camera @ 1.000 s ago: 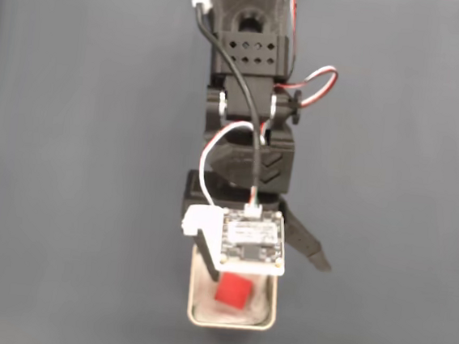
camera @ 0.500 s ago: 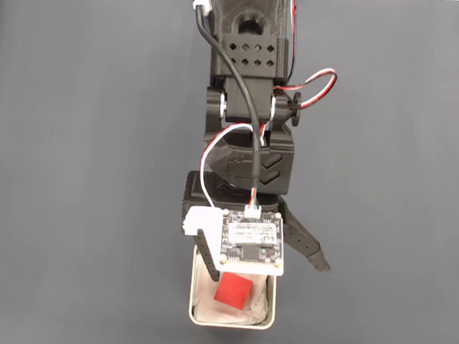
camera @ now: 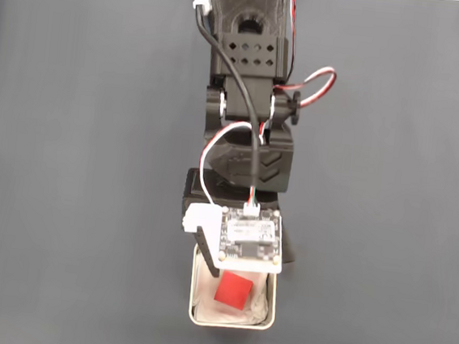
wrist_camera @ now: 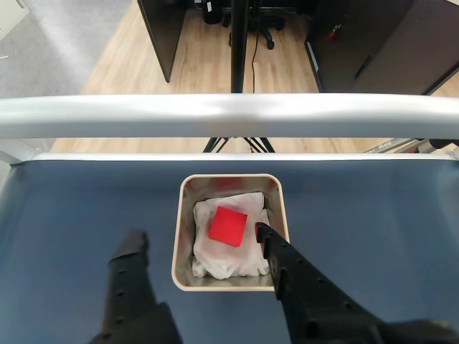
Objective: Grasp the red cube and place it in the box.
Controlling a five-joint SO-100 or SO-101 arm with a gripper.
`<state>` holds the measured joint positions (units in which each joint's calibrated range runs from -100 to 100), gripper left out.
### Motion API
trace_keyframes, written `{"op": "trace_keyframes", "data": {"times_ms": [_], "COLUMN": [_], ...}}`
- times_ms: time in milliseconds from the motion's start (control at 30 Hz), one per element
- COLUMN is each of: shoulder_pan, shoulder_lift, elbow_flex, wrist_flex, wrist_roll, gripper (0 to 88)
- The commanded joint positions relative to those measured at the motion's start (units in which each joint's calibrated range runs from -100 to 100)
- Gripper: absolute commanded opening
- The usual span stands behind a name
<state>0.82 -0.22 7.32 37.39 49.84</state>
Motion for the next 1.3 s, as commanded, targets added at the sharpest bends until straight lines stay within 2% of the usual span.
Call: {"op": "trace_keyframes", "data": {"times_ms": [0, 33, 167, 267, 667, 833, 1267], "shoulder_pan": [1.3, 1.6, 2.8, 3.2, 2.2, 1.5, -2.0], "shoulder_lift": [-6.7, -8.0, -16.1, -24.1, -62.5, -74.1, -92.3], "elbow_flex": [0.1, 0.5, 4.6, 11.7, 55.8, 69.2, 88.7], "wrist_flex": [-3.0, -3.0, -3.5, -3.5, -5.8, -5.7, 4.7], "wrist_roll": [-1.5, -1.7, -2.8, -1.9, -0.4, -0.5, 1.6], "gripper": [3.3, 0.0, 0.0, 0.0, 0.0, 0.0, 0.0]}}
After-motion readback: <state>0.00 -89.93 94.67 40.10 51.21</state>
